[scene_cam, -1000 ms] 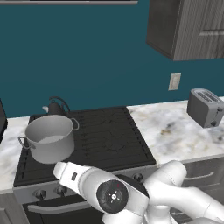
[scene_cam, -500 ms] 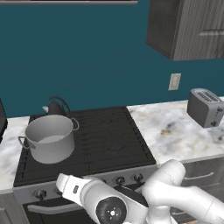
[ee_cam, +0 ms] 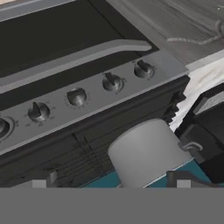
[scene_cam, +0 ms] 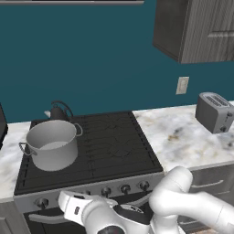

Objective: Pick the kettle from the cabinet and place it on a stove burner. Then pick the pot from the counter and place it on another stove burner. Finally, turn both burners on.

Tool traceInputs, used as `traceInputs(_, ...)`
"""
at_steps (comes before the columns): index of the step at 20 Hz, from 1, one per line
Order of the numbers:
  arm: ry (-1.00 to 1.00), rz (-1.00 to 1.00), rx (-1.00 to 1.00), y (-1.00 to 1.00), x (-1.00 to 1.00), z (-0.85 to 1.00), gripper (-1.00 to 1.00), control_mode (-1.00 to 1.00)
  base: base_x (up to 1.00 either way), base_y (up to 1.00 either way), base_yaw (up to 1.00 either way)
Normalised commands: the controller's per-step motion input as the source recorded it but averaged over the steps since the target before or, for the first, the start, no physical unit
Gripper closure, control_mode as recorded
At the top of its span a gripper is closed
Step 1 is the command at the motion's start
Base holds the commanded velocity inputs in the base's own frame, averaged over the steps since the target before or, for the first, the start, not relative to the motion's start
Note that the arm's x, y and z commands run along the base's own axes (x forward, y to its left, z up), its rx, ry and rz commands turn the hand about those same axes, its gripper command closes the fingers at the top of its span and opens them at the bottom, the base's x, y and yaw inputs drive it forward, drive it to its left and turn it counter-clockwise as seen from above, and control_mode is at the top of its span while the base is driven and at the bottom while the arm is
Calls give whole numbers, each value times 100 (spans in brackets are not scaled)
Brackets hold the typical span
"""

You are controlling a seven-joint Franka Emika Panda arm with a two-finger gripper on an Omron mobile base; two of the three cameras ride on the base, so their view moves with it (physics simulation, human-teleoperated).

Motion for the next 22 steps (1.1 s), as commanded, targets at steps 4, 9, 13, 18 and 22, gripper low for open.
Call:
traceInputs(4, 0, 0, -5, 0, 2, -14, -100, -100, 0, 0, 0)
traceInputs(9, 0, 0, -8, 4, 15, -23, -100, -100, 0, 0, 0)
traceInputs(13, 0, 0, -10, 8, 19, -31, -100, -100, 0, 0, 0)
traceInputs(18, -4, 0, -10, 16, 8, -35, -100, -100, 0, 0, 0)
traceInputs(22, -10, 0, -7, 15, 0, -26, -100, -100, 0, 0, 0)
